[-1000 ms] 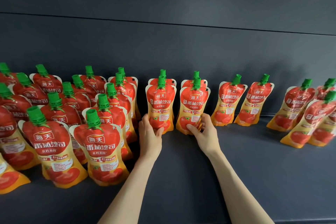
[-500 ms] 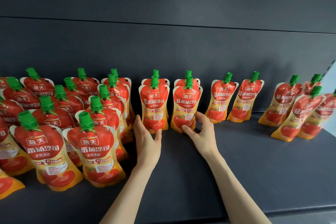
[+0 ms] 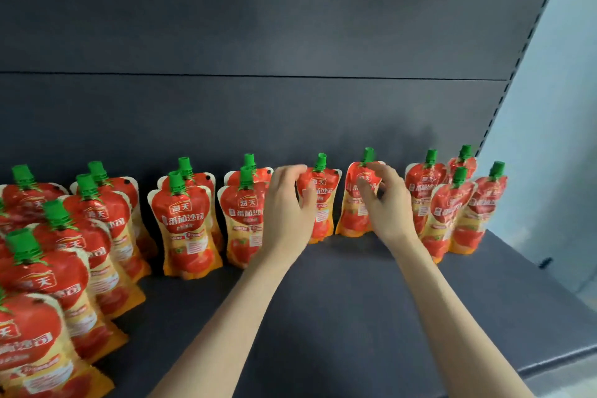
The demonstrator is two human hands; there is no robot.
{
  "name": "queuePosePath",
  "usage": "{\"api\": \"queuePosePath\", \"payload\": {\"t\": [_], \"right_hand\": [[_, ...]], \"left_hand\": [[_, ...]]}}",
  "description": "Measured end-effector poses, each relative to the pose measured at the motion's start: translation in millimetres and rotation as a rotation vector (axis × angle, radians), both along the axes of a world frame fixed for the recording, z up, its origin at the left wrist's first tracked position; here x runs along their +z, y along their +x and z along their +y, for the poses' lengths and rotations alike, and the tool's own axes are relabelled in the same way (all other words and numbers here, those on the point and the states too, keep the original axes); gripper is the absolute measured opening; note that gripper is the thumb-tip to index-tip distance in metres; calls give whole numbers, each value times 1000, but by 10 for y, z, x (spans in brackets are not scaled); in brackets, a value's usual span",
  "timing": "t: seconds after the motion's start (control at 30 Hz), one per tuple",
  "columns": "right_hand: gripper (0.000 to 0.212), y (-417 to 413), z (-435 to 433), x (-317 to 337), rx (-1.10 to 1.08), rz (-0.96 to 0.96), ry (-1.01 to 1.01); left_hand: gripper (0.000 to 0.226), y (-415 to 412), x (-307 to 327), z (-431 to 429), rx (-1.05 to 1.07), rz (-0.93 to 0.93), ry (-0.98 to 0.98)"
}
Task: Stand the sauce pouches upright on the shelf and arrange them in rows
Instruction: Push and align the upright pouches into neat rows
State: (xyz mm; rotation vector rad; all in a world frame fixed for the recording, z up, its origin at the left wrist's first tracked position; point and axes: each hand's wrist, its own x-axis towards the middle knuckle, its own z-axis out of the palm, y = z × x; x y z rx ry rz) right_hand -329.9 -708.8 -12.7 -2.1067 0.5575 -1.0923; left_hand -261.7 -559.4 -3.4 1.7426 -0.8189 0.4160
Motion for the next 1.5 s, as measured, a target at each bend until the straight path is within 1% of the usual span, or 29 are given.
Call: {"api": "queuePosePath", "payload": {"t": [0.07, 0.13, 0.2, 0.27, 0.3, 0.4, 0.6, 0.7, 0.87, 0.97, 1.03, 1.1, 1.13, 1.2, 1.27, 1.3, 1.37, 1.5], "right_hand": [[42, 77, -236, 107, 43, 39, -50], [50, 154, -418, 160, 95, 79, -56], [50, 221, -546, 147, 129, 116, -48], [44, 265, -628, 87, 154, 152, -60], [39, 273, -657, 60, 166, 158, -76], [29, 220, -668, 68, 221, 125, -89], [24, -89, -568, 74, 348, 10, -77], [23, -206, -503, 21, 396, -34, -23], [18, -357, -420, -73, 477, -104, 141], [20, -424, -421, -98, 501, -76, 158], [21, -449, -407, -113, 498, -91, 150], [26, -473, -387, -151, 489, -130, 181], [31, -492, -378, -191, 494, -143, 226], [40, -542, -353, -329, 525, -125, 401], [38, -595, -316, -518, 556, -79, 528], [34, -619, -298, -599, 555, -55, 533], [27, -648, -261, -654, 553, -54, 525], [23, -604, -144, -559, 574, -73, 515]], "left_hand": [[36, 118, 85, -292, 51, -11, 66], [45, 207, 113, -524, 111, 39, 148], [43, 236, 80, -677, 195, 84, 237], [35, 225, 7, -751, 291, 36, 295], [32, 209, -26, -762, 324, 5, 292], [29, 124, -73, -725, 330, -36, 250], [30, -162, -73, -521, 272, -12, 129], [31, -318, -105, -447, 262, -2, 93], [29, -522, -197, -391, 231, 51, 36], [30, -582, -219, -381, 231, 75, -4], [29, -608, -238, -369, 229, 75, -31], [33, -645, -295, -344, 204, 138, -73], [38, -668, -353, -326, 181, 209, -114], [46, -737, -515, -290, 108, 398, -216], [44, -804, -717, -268, 40, 538, -272], [37, -833, -787, -262, 29, 565, -261], [23, -874, -804, -250, 38, 562, -247], [15, -864, -693, -95, 59, 520, -320]]}}
